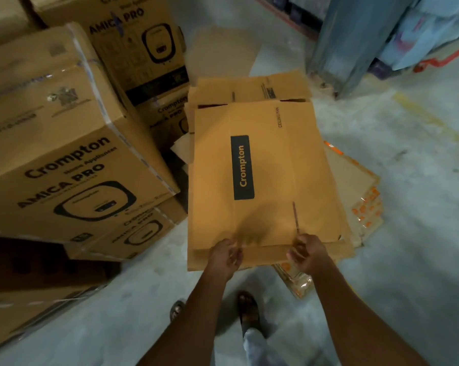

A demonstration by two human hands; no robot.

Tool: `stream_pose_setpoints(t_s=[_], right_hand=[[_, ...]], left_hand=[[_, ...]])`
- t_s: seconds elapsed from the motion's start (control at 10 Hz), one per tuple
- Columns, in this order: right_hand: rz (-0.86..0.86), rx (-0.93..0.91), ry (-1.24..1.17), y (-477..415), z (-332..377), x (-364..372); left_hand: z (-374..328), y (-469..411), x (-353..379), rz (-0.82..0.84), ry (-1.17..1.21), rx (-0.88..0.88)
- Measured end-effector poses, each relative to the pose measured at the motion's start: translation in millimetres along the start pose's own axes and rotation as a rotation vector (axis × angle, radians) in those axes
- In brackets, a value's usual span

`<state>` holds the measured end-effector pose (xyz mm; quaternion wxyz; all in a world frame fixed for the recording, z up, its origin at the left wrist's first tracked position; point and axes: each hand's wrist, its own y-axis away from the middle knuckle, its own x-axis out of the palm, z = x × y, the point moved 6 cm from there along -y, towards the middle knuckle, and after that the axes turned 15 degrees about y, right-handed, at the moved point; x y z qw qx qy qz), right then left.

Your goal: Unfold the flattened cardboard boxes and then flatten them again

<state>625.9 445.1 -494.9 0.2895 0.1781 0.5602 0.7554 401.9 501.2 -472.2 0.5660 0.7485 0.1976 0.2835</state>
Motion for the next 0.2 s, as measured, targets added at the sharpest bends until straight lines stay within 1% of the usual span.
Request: stream_pose_setpoints(t_s=[0.1,0.2], right_hand=[[-0.036,0.004,0.112,14,-3,18],[-0.14,-0.13,0.281,27,7,44]], left_hand=[[-21,8,-3,-0.009,-0.162,0.139],[-52,20,-10,-0.036,-0.284,0.307]])
